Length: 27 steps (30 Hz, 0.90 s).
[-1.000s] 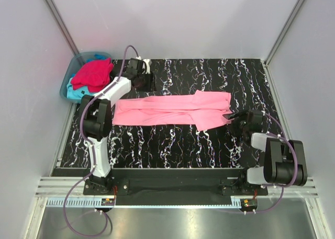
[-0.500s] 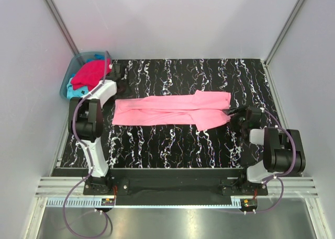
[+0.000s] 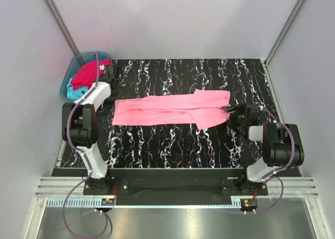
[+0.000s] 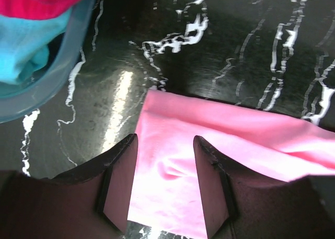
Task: Fold and stack the t-shirts
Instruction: Fold the tshirt
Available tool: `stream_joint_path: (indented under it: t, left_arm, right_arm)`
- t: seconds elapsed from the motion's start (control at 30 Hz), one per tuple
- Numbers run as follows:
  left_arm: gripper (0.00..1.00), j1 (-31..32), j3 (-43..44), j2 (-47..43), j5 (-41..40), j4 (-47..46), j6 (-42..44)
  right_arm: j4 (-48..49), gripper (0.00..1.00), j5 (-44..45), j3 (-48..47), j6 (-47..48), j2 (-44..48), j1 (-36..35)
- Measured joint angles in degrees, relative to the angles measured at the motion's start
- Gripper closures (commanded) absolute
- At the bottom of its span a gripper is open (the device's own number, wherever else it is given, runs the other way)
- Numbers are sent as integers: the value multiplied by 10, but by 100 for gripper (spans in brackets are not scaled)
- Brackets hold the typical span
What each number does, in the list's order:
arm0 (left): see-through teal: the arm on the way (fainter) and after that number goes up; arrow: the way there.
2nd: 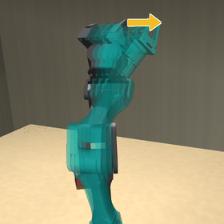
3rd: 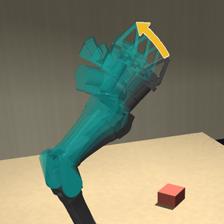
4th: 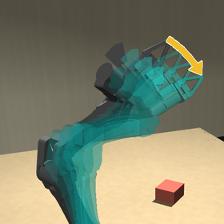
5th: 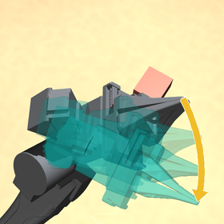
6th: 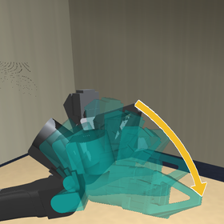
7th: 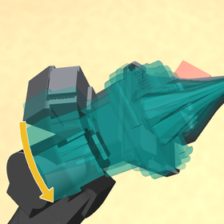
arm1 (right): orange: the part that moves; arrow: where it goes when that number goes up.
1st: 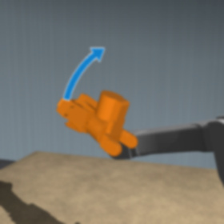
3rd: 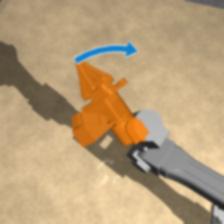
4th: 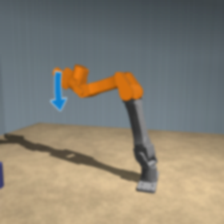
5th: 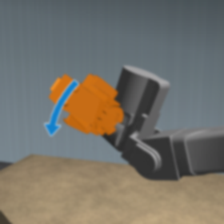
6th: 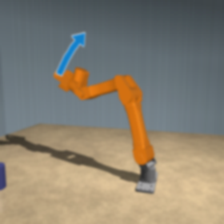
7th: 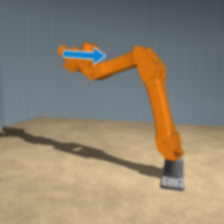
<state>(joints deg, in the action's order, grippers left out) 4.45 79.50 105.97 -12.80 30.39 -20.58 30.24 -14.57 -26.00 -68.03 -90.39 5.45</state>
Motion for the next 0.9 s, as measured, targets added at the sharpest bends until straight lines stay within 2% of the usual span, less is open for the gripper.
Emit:
stream_joint_path:
  t: [0.23, 0.53, 0.83, 0.9]
  left_arm:
    - [48, -17, -1, 21, -7, 5, -4]
    - [47, -36, 41, 101, 10, 33, -5]
    - [47, -36, 52, 108, 37, 38, -5]
    - [48, -36, 52, 108, 41, 39, -5]
  right_arm:
    - [0, 28, 0, 0, -2, 0, 0]
    - [0, 28, 0, 0, -9, 3, 0]
    - [12, 28, 0, -17, -19, -24, -1]
    - [17, 32, 0, -24, -22, -35, -1]
